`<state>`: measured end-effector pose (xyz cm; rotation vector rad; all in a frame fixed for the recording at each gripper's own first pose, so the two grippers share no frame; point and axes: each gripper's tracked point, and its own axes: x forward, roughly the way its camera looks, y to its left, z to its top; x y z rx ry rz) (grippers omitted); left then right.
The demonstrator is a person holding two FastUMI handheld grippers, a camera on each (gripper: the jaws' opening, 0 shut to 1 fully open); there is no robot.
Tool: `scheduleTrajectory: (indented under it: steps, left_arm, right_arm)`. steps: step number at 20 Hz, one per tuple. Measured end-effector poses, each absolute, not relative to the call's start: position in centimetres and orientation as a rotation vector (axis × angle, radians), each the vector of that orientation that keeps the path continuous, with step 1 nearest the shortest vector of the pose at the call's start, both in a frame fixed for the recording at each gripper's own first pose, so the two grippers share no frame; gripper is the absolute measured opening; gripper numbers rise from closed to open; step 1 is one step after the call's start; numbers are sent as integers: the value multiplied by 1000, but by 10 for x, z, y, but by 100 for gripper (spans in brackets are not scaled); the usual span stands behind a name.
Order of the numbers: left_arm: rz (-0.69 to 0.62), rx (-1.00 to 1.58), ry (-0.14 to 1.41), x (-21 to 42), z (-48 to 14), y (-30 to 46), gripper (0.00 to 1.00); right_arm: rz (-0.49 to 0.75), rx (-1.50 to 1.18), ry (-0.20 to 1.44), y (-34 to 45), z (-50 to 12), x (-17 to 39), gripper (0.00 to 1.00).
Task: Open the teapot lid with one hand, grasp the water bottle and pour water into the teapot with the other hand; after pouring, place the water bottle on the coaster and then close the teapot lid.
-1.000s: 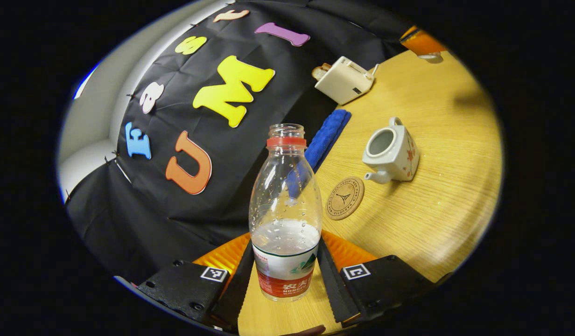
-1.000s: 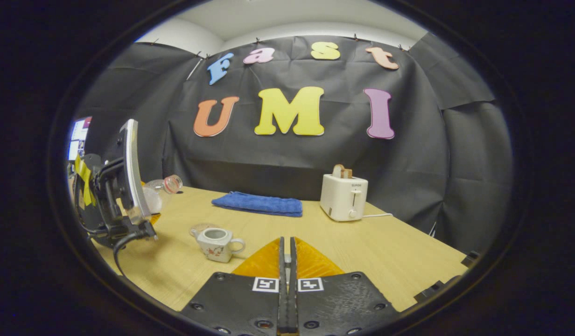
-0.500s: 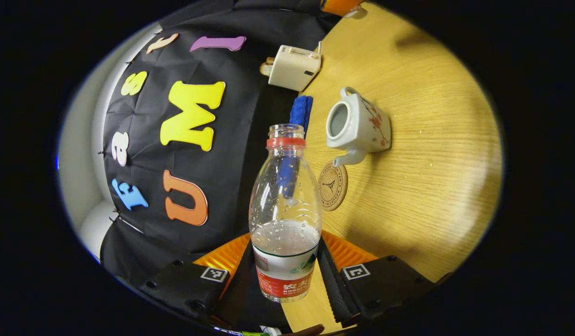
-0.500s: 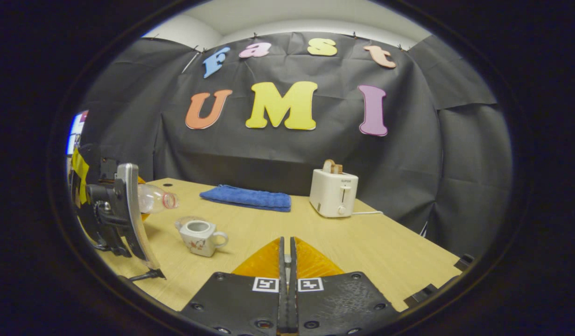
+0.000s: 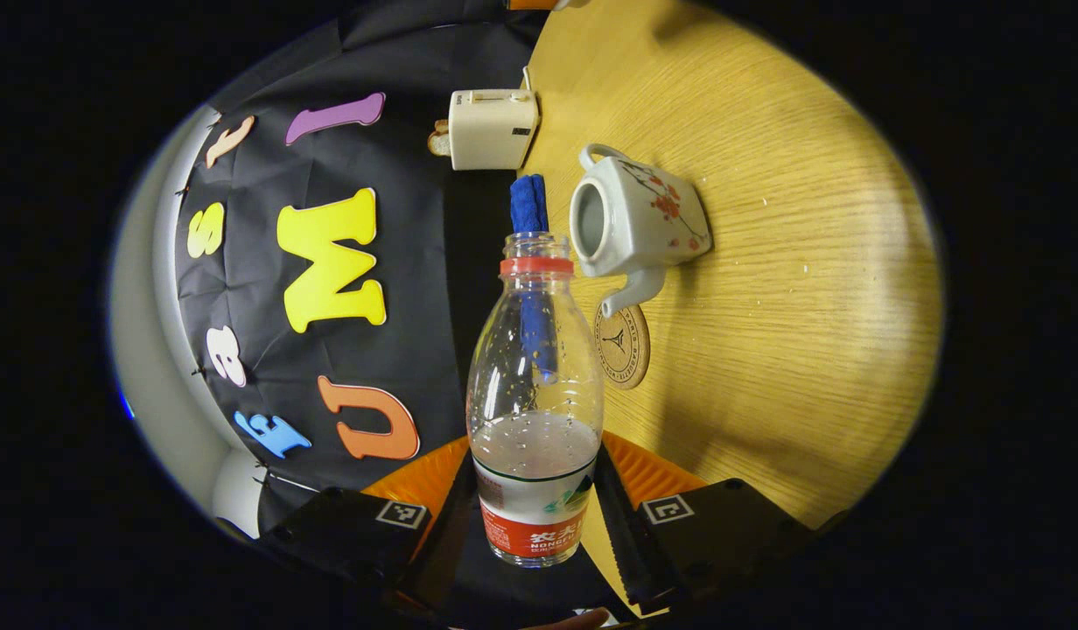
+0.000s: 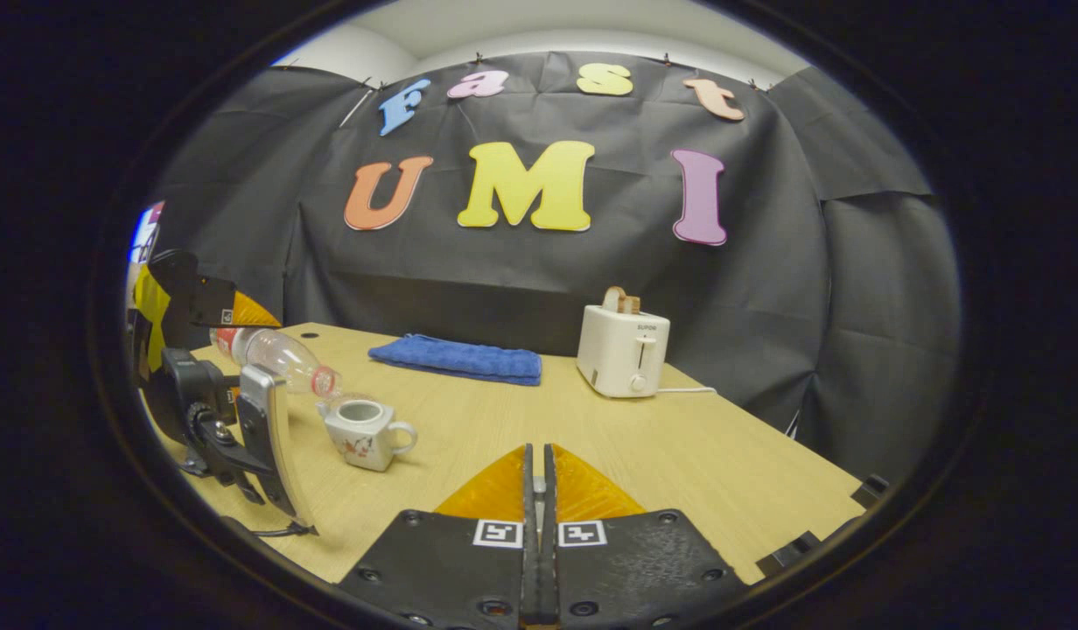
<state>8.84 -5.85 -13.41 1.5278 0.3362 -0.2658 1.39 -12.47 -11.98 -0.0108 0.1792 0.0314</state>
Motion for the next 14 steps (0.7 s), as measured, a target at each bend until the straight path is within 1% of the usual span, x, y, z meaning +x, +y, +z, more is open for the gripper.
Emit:
scheduleTrajectory:
  steps: [1, 9, 11, 12, 13, 14]
  left_arm:
    - [-263, 1560, 331, 90, -130, -59, 74]
    - [-219, 1791, 300, 103, -97, -67, 74]
    - [-208, 1838, 302, 105, -90, -68, 74]
    - [-200, 1861, 310, 104, -88, -66, 78]
    - [-196, 1880, 314, 103, -86, -66, 74]
    - [-199, 1897, 304, 103, -85, -69, 74]
  right_arm:
    - [32, -9, 181, -125, -120, 13, 0]
    - [33, -9, 188, -125, -122, 14, 0]
    - [36, -10, 183, -124, -121, 13, 0]
    - [38, -10, 180, -123, -120, 13, 0]
    - [39, -11, 179, -123, -120, 12, 0]
    - [39, -14, 177, -123, -119, 12, 0]
